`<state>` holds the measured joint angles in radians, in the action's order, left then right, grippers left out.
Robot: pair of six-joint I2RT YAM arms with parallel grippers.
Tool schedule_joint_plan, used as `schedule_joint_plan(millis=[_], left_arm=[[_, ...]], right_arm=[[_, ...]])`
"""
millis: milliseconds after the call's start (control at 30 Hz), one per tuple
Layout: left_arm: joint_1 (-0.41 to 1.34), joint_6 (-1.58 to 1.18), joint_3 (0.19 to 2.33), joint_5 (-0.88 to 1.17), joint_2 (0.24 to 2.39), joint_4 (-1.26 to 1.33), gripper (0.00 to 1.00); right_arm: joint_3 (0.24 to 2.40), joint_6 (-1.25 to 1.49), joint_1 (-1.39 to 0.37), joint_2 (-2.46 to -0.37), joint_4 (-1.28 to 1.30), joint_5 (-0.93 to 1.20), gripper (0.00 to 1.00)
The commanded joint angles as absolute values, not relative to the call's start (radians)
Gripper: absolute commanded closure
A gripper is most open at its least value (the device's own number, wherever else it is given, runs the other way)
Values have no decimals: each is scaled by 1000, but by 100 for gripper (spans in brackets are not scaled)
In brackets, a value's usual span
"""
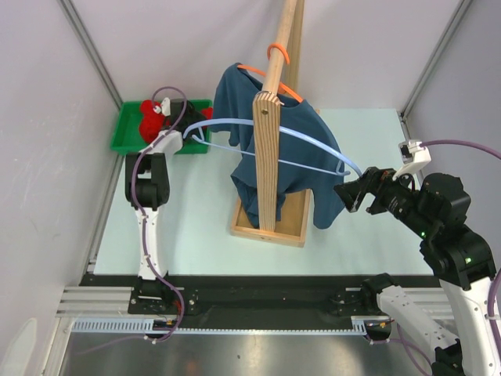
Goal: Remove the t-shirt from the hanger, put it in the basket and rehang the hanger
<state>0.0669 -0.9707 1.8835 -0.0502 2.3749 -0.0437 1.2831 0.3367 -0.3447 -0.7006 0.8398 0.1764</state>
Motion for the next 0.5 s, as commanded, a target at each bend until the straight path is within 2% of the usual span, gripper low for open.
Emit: schedule_joint_plan(millis=[0,100,167,200,267,300,333,467], left_arm=[[64,-956,1913,-61,2378,-34,44],[64,-953,1925,-78,2375,-37,62],[60,-946,1942,-72,2378,-32,68],[58,-945,1950,-66,2381,-32,76],[49,-939,1983,-55,2390,-40,86],[45,-937,1996,-54,2393,-51,96],[35,-933,2008,-52,2396,-58,100],[3,-934,2008,-72,2361,-80,100]], right_arm=[[1310,328,-342,-695,828,173,2],[1321,333,-341,-696,830,178,2],[1325,333,-342,-695,833,178,2],[1327,333,-342,-693,838,176,2],[1327,334,-342,-690,841,175,2],[1328,334,-342,-692,842,175,2],[1328,336,-344,-692,842,176,2],[1336,337,-342,-693,844,178,2]])
